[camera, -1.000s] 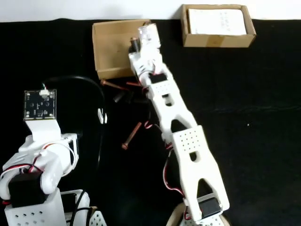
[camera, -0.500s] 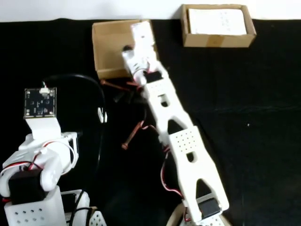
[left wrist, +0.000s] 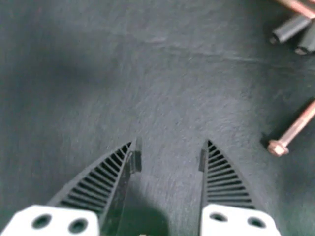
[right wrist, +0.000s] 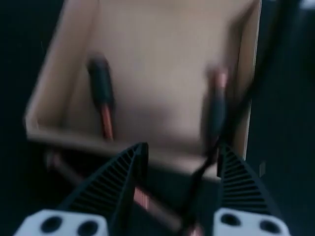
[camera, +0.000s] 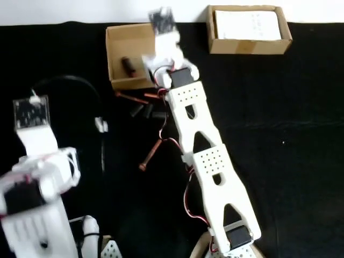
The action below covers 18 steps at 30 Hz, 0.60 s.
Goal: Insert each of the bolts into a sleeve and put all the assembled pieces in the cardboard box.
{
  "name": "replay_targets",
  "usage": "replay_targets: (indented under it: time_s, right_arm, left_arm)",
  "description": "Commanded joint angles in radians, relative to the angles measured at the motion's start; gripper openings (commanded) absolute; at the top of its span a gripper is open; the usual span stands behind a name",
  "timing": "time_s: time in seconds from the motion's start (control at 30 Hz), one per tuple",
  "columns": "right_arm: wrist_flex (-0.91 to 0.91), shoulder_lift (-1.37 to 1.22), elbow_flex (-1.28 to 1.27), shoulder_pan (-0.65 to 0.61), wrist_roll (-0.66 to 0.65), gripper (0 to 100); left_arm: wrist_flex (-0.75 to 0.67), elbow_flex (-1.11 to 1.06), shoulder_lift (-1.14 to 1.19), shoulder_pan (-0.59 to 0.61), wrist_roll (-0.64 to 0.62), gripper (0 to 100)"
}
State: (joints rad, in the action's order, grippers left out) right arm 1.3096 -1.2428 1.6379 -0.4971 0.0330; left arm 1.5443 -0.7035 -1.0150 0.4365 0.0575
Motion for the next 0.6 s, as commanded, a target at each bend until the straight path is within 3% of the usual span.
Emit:
replay_targets:
  time_s: [0.0,0.17,0.23,0.57]
  right_arm:
    - [0.202,0.189,0.124,0.007,-0.017,12.0]
    - [0.450,0.239,0.124,0.007,-0.269,7.4]
    - [0.450,0.251,0.124,0.016,-0.338,7.4]
    - [0.450,0.263,0.120,-0.004,-0.477,7.4]
  left_arm:
    - [-0.003,0.133,0.137,0.058,0.006,20]
    - [0.035,0.254,0.269,0.073,0.006,20]
    - [0.046,0.268,0.314,0.073,0.006,20]
    - [0.058,0.274,0.427,0.076,0.005,20]
